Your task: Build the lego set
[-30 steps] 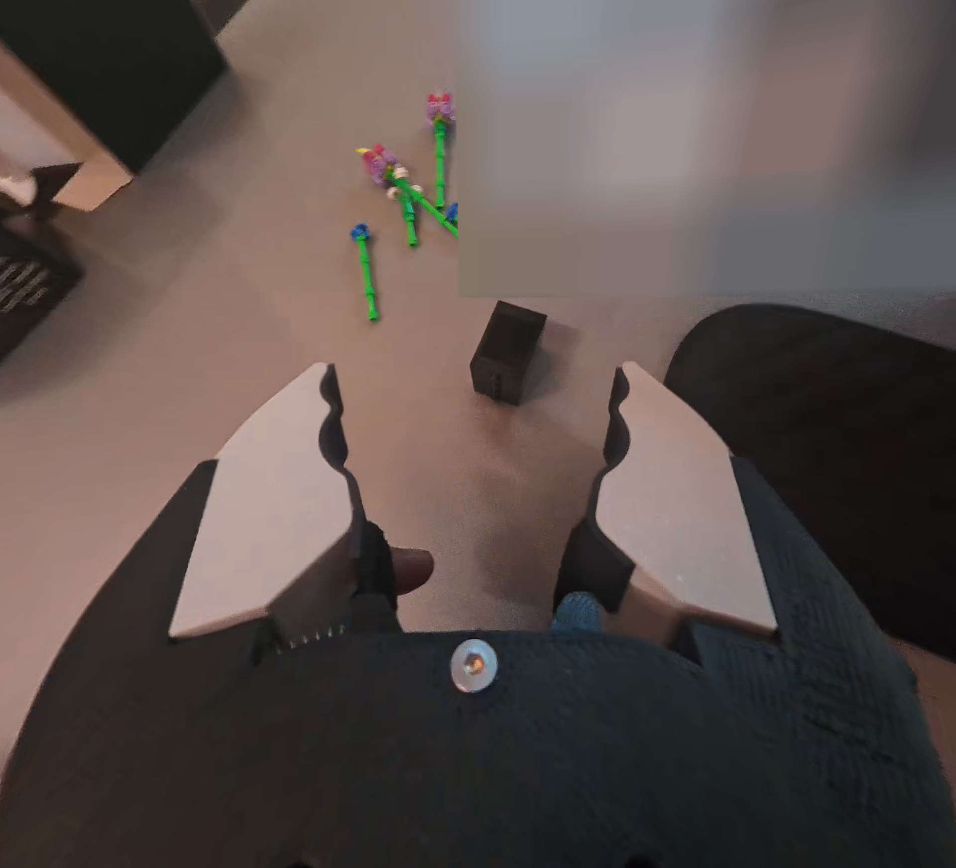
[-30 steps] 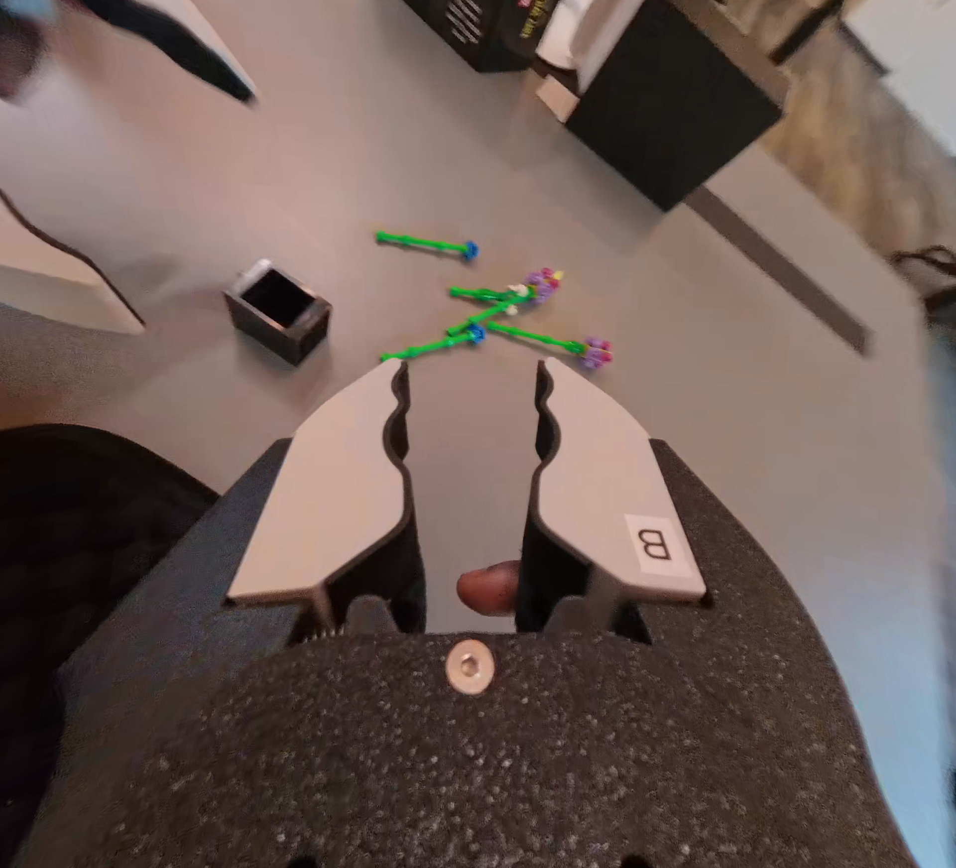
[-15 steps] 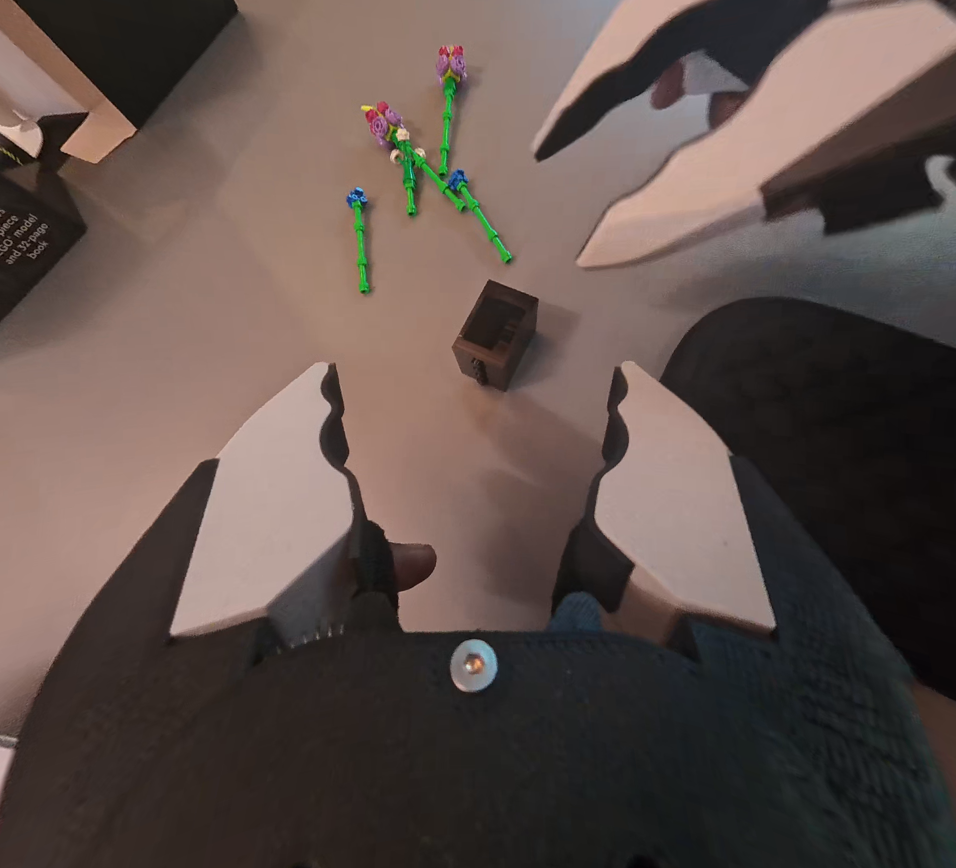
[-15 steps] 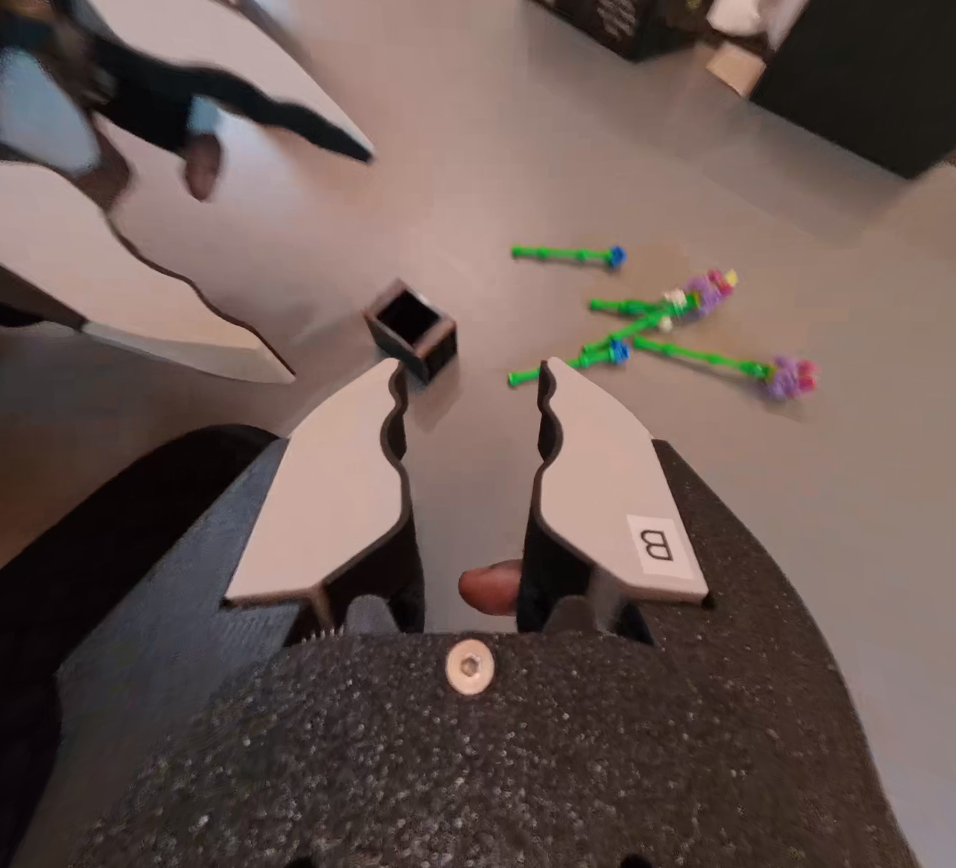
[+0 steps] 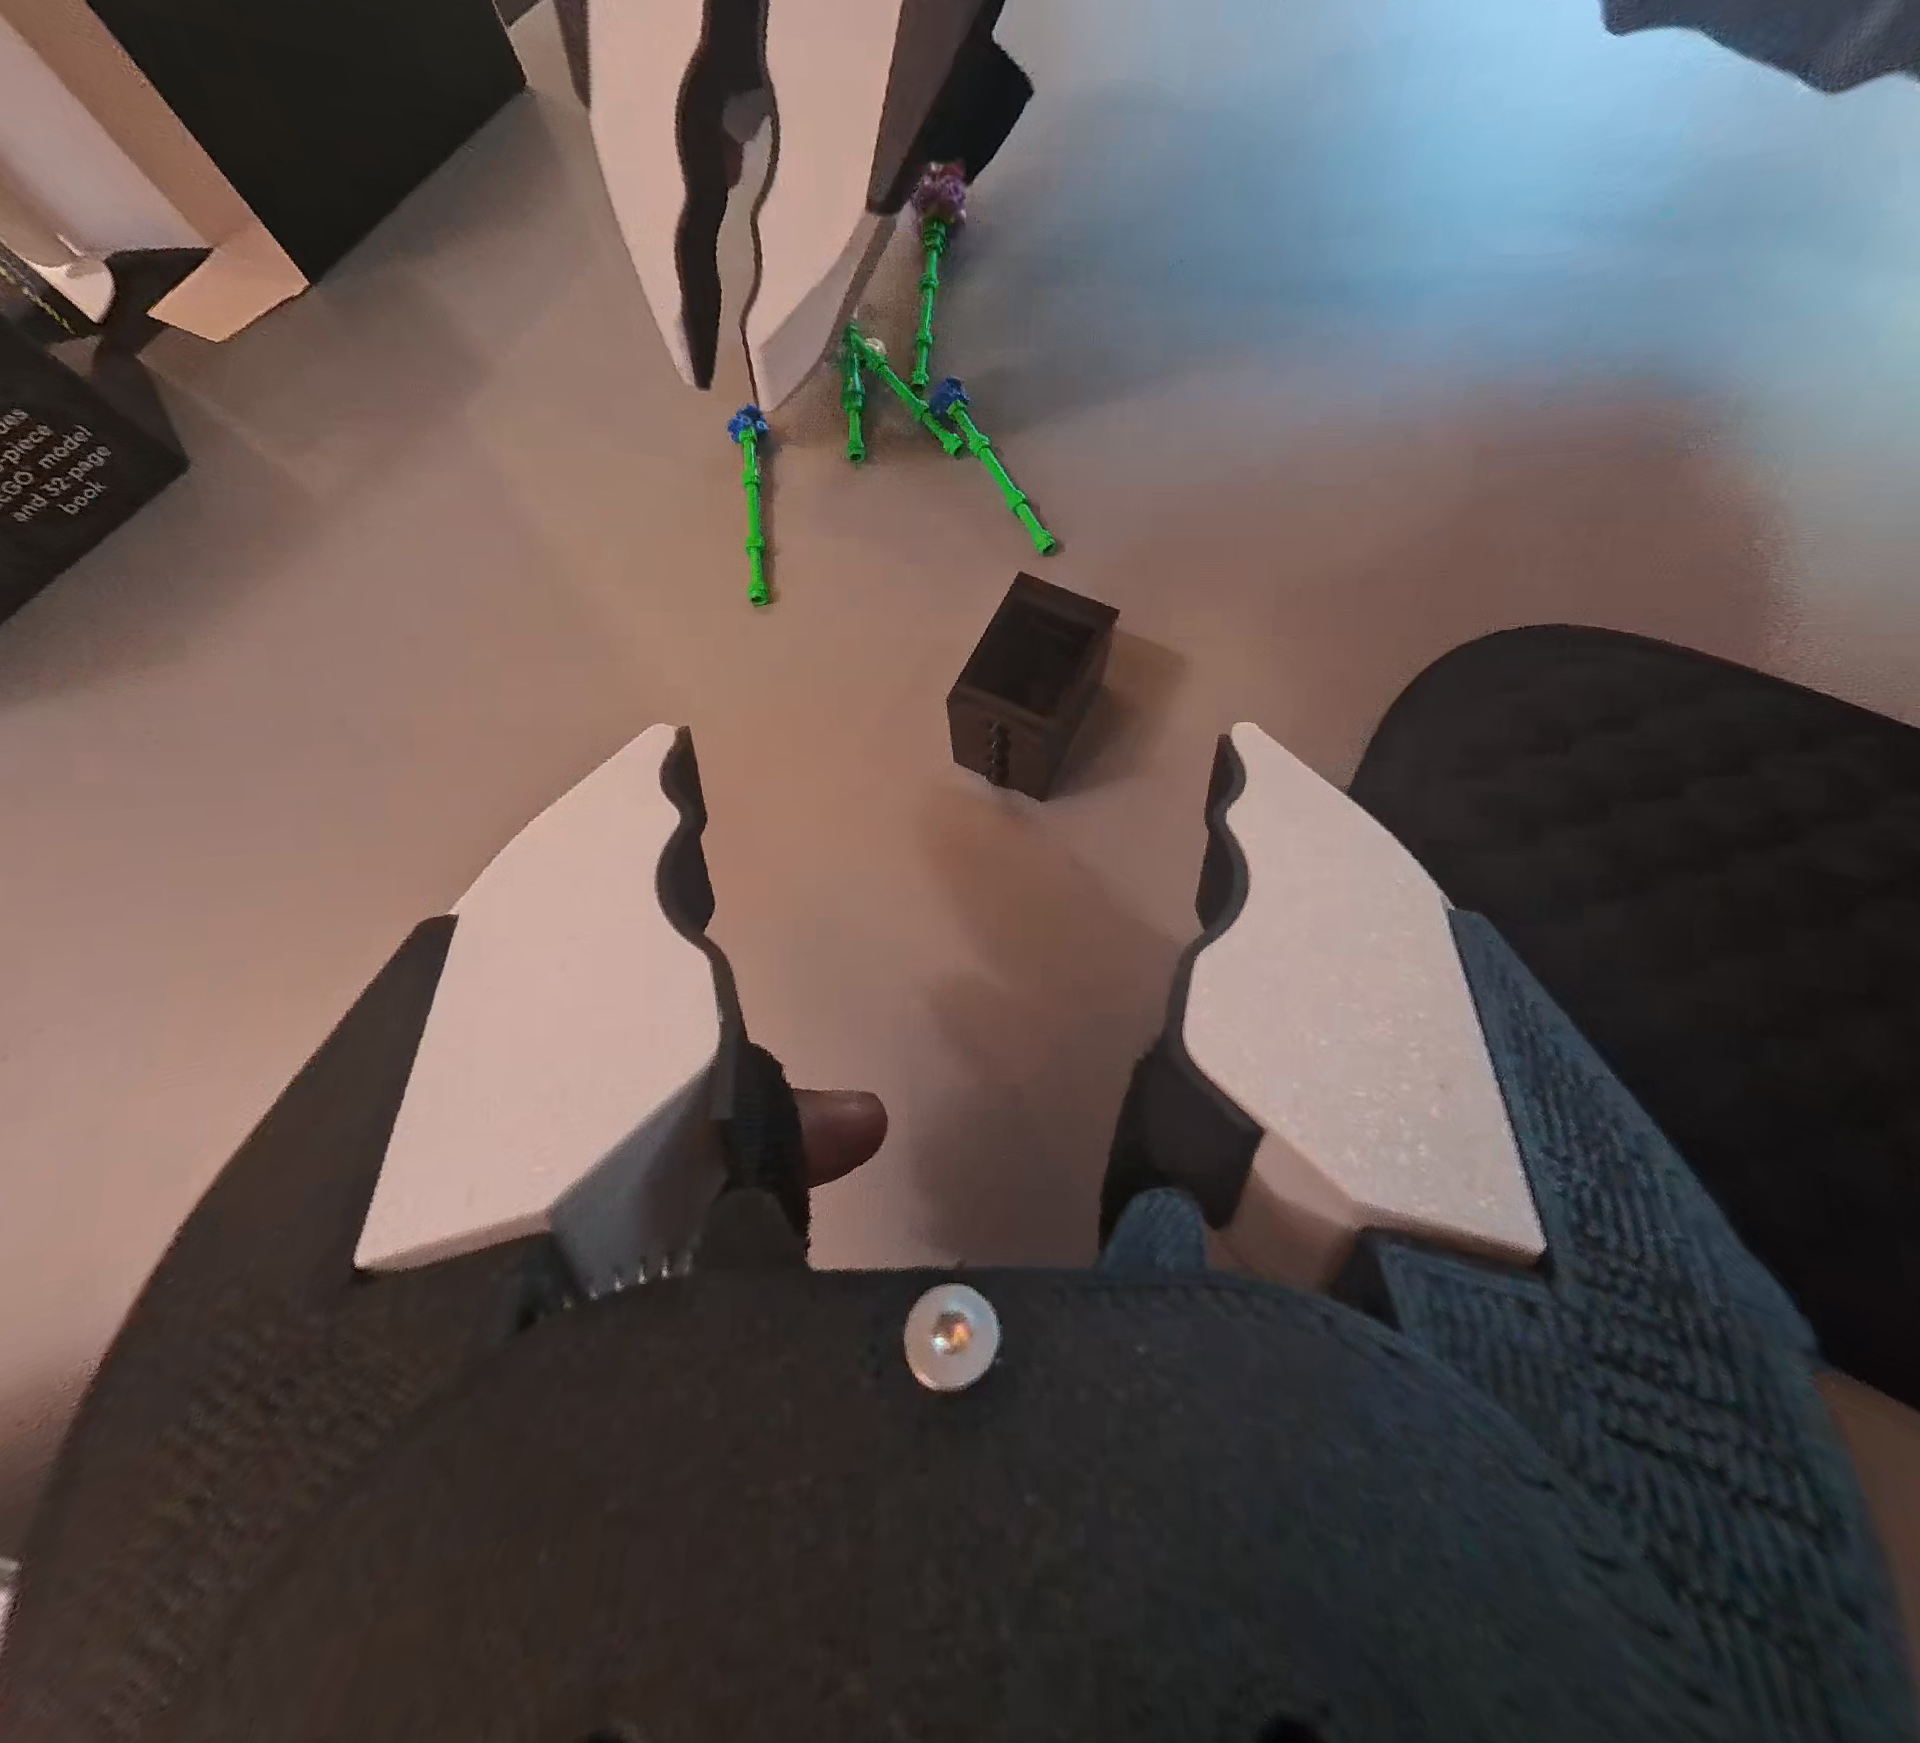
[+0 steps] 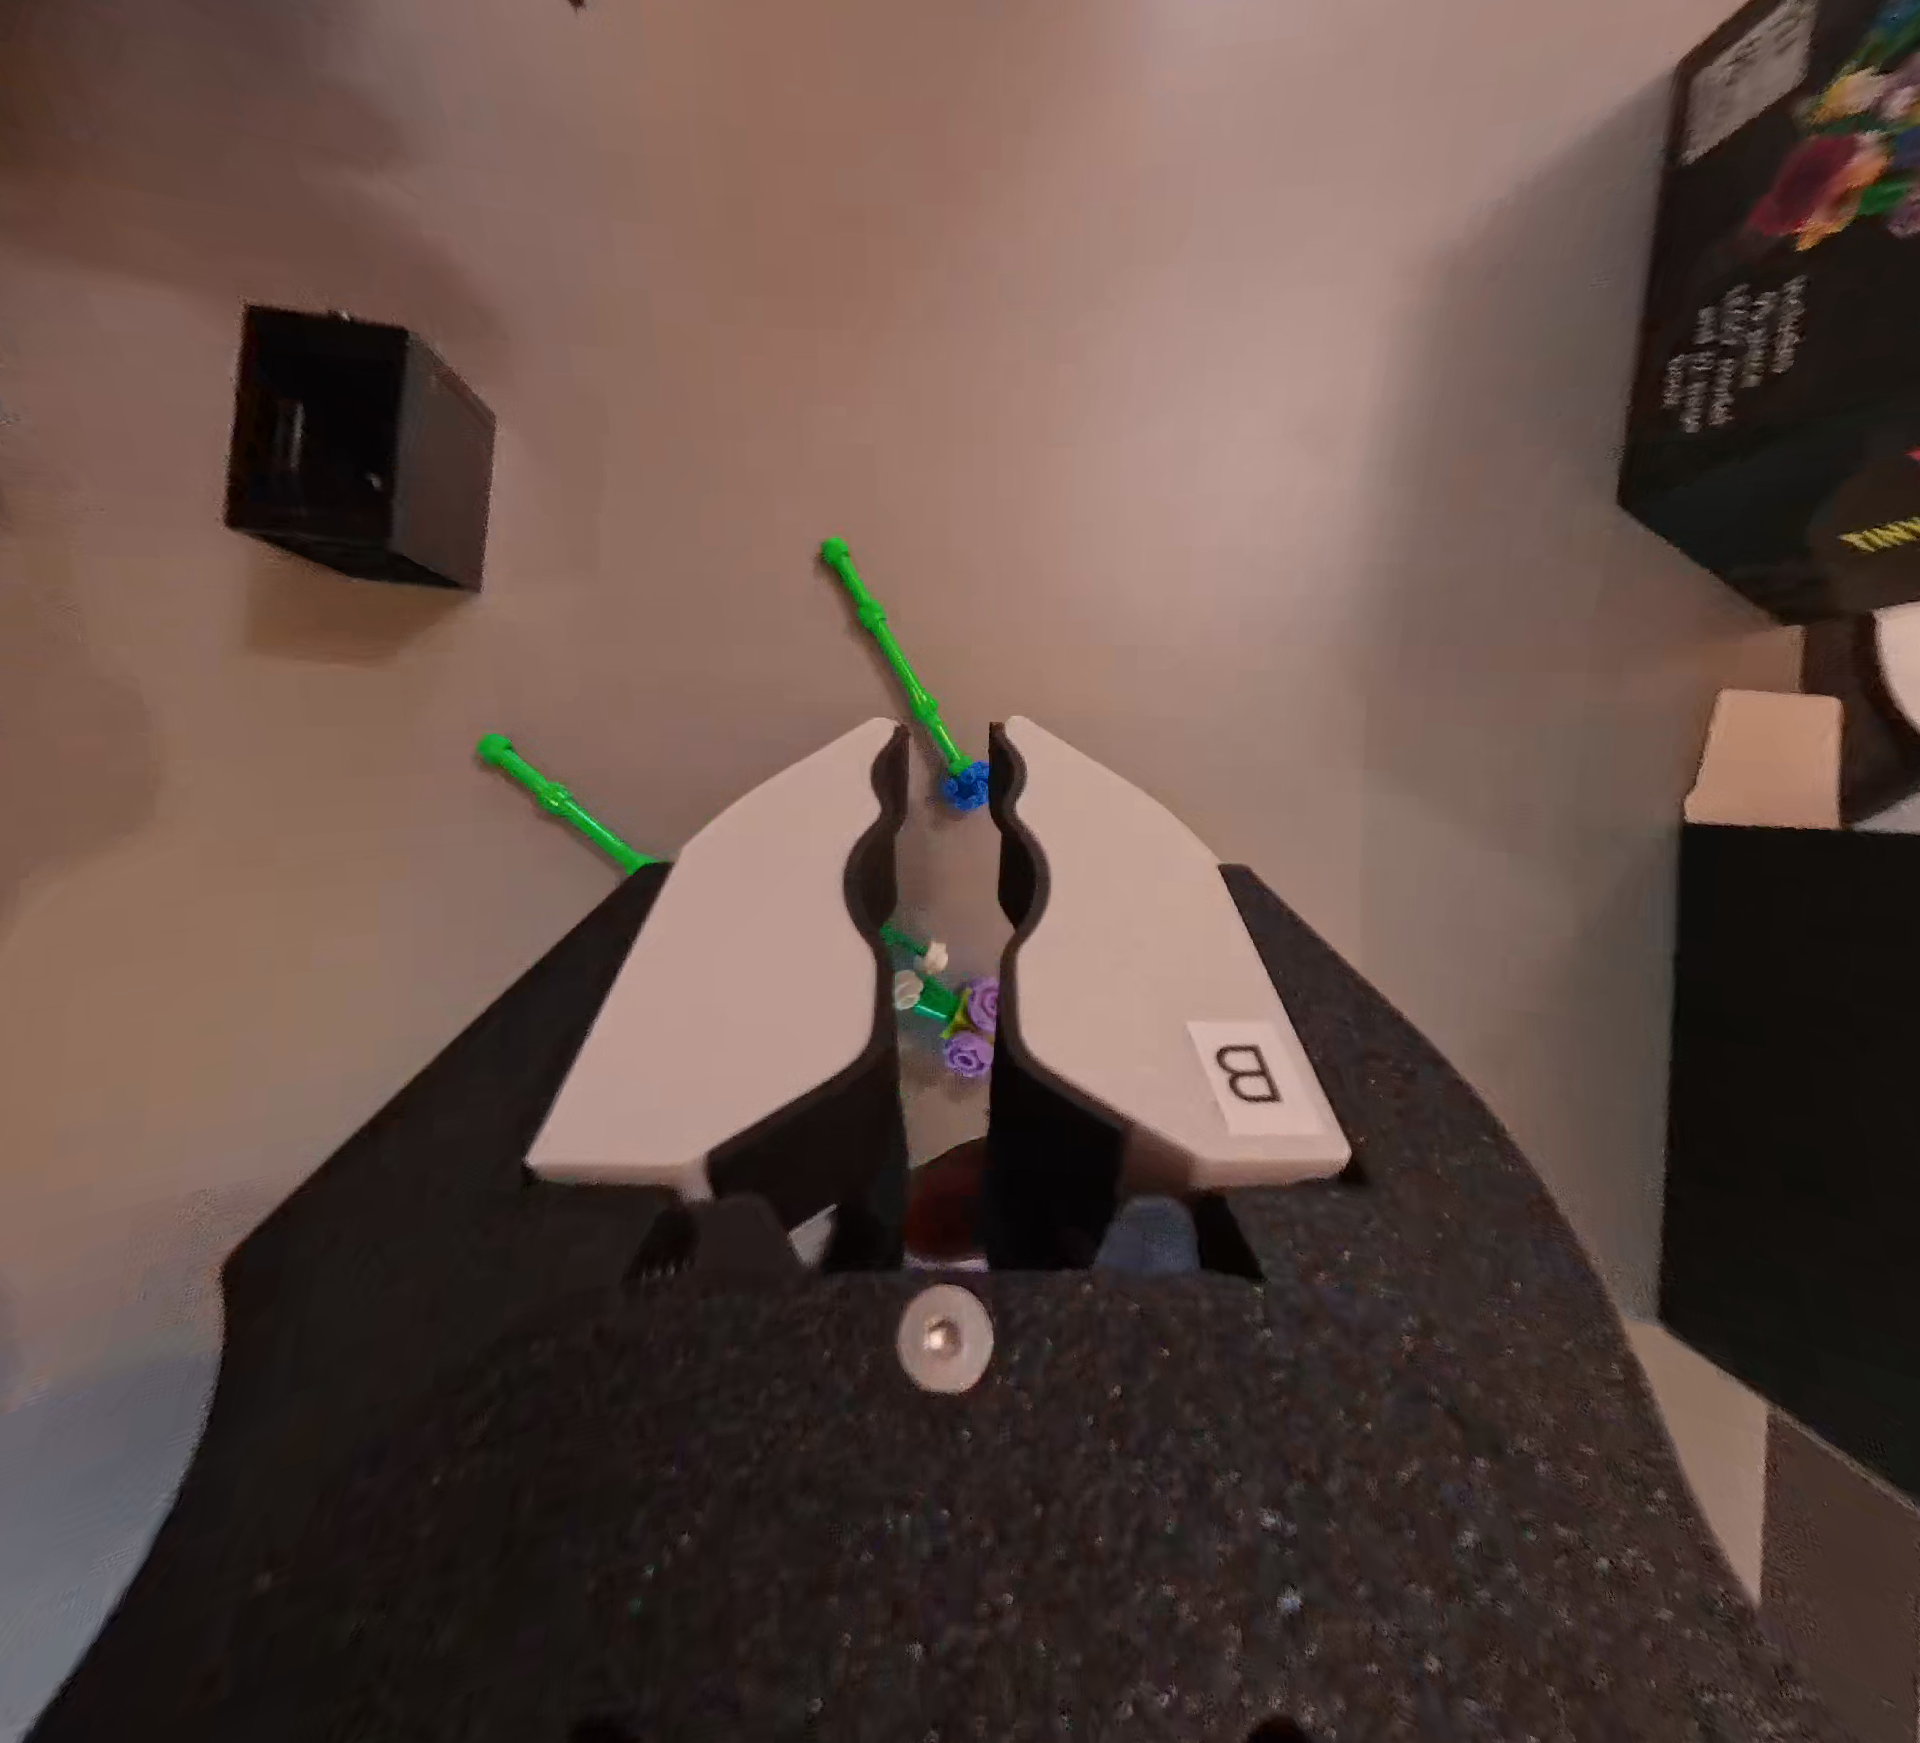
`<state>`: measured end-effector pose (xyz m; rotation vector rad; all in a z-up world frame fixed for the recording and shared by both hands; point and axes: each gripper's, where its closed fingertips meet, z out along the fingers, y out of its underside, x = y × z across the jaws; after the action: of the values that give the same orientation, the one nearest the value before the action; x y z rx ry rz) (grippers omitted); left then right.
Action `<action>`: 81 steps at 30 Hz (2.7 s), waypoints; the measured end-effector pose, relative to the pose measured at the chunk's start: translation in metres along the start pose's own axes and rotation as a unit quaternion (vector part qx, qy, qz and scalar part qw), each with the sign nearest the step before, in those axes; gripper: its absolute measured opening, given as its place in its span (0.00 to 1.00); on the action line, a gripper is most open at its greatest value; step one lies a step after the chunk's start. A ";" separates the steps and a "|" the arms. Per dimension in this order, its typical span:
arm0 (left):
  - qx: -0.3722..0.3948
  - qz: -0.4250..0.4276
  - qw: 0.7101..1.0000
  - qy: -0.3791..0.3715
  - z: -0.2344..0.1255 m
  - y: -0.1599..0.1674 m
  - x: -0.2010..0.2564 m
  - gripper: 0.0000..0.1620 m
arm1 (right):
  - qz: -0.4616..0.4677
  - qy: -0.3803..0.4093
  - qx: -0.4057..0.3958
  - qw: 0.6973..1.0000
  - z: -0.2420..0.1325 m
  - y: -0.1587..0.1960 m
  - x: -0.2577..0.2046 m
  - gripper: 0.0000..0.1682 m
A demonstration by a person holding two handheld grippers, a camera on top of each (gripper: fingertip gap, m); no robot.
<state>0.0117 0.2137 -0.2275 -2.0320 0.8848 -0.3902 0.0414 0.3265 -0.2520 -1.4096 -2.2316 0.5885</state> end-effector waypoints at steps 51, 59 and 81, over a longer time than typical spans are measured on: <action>0.297 -0.116 0.944 0.090 -0.044 -0.062 0.003 0.02 | 0.363 -0.027 0.458 0.811 -0.087 -0.125 -0.067 0.20; 0.285 -0.095 0.950 0.083 -0.037 -0.057 0.006 0.02 | 0.338 -0.022 0.482 0.808 -0.064 -0.136 -0.076 0.04; 0.002 0.053 0.995 0.088 0.021 0.017 0.013 0.27 | 0.294 0.123 0.206 0.925 -0.003 -0.058 -0.081 0.03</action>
<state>0.0250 0.2104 -0.2547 -1.9586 1.0917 -0.5174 0.0322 0.2298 -0.2276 -1.7924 -1.3658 0.9447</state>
